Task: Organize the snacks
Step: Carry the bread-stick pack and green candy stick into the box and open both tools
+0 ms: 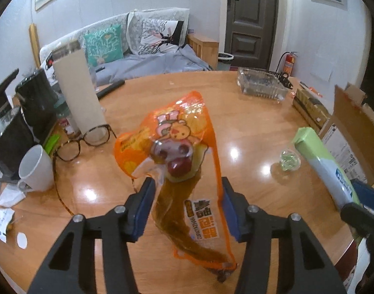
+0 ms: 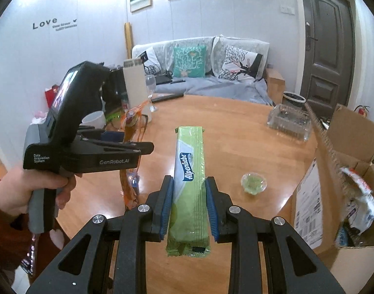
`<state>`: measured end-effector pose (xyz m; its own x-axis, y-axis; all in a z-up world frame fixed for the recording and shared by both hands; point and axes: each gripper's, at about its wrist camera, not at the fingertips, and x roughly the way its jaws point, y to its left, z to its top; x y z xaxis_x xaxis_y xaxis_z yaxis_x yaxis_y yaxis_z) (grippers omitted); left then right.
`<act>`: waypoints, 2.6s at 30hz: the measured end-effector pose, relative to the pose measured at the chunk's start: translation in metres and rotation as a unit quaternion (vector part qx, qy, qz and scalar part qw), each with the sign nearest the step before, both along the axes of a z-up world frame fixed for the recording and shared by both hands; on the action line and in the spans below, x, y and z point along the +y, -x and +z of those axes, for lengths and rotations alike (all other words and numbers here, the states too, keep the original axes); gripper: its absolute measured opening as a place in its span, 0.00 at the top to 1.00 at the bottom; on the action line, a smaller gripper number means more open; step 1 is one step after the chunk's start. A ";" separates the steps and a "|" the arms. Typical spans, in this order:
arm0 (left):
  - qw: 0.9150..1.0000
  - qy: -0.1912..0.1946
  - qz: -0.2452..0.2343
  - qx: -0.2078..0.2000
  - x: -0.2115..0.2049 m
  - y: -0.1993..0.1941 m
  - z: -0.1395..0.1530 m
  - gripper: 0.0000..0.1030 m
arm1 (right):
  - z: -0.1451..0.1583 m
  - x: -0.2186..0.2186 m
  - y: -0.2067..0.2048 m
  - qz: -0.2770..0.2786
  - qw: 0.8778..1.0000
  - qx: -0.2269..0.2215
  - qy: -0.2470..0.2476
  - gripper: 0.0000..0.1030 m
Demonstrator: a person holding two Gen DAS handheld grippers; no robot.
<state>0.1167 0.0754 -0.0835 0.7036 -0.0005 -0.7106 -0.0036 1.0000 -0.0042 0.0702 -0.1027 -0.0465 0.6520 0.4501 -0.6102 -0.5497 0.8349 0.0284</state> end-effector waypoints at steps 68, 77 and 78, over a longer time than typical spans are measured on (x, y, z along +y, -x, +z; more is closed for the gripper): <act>0.936 -0.036 -0.332 0.113 -0.330 -0.093 0.091 0.44 | 0.048 -0.248 -0.044 -0.147 0.988 0.046 -0.013 0.73; 0.945 0.020 -0.317 0.073 -0.293 -0.086 0.122 0.19 | 0.057 -0.247 -0.039 -0.140 0.989 0.045 -0.032 0.72; 0.948 0.027 -0.311 0.065 -0.285 -0.083 0.128 0.17 | 0.059 -0.246 -0.037 -0.137 0.989 0.042 -0.034 0.70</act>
<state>0.1999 -0.2096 0.0441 0.4623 -0.4253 -0.7780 0.5830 0.8069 -0.0947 0.1072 -0.3489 0.0124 0.7039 0.3059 -0.6411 -0.2970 0.9466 0.1257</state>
